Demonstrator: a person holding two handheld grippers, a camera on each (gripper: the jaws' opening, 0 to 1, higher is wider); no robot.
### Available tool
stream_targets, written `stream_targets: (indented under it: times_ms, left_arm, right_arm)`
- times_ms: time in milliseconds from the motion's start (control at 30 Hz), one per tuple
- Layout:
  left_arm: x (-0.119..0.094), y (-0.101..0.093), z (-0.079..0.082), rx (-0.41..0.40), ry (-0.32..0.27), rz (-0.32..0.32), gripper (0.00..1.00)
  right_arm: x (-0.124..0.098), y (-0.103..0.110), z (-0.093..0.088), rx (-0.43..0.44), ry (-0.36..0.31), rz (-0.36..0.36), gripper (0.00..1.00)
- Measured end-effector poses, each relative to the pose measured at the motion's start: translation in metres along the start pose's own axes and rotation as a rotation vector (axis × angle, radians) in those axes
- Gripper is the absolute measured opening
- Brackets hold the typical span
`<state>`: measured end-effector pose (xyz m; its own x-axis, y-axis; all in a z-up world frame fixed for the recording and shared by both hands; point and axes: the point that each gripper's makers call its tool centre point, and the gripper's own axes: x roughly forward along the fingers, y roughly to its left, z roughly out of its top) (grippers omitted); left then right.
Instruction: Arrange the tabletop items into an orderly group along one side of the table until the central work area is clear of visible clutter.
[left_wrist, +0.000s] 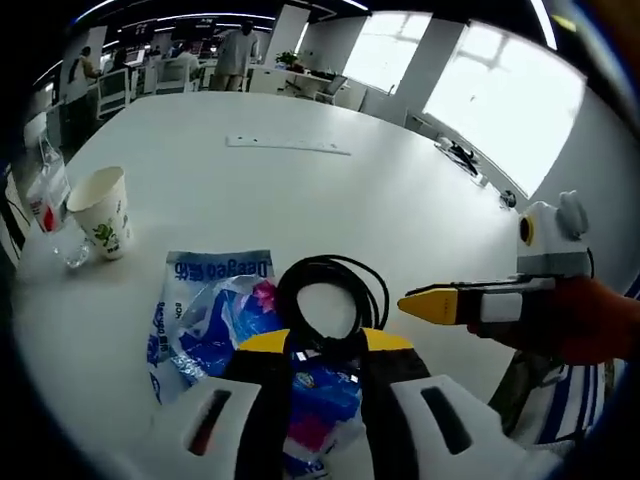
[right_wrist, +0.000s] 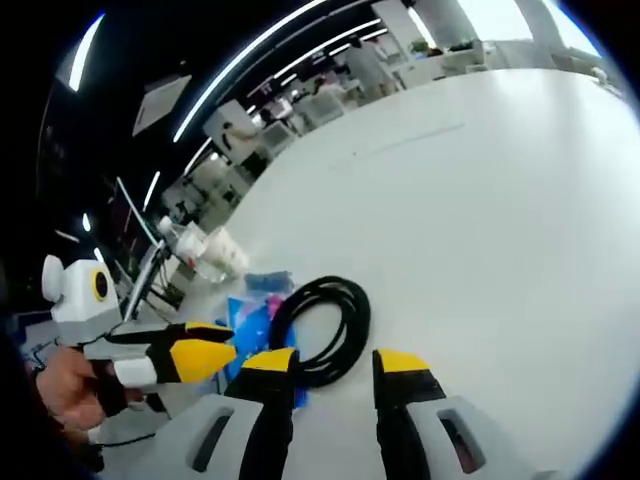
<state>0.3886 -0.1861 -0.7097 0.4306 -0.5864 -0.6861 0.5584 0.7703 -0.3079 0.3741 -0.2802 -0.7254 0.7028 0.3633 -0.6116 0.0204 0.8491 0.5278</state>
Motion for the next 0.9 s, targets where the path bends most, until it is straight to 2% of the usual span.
stream_targets:
  times_ms: [167,300,500,633,767,900]
  left_arm:
    - [0.010,0.009,0.001,0.002,0.025,0.034,0.20]
    - [0.016,0.011,0.001,0.008,0.038,0.053,0.19]
    - [0.027,0.014,-0.004,0.006,0.072,0.079,0.11]
    - [0.033,0.015,-0.008,0.030,0.092,0.093,0.10]
    - [0.036,0.016,-0.012,0.052,0.116,0.111,0.06]
    - [0.036,0.019,-0.010,0.012,0.110,0.109,0.03]
  right_arm:
    - [0.009,-0.004,0.000,0.011,0.016,-0.023,0.22]
    - [0.015,-0.006,0.004,0.044,0.001,-0.034,0.18]
    - [0.024,-0.009,0.002,0.057,0.025,-0.054,0.13]
    - [0.025,-0.009,-0.002,0.059,0.037,-0.071,0.03]
    - [0.024,-0.008,-0.001,0.076,0.029,-0.073,0.02]
    - [0.021,-0.009,0.001,0.099,0.025,-0.056,0.01]
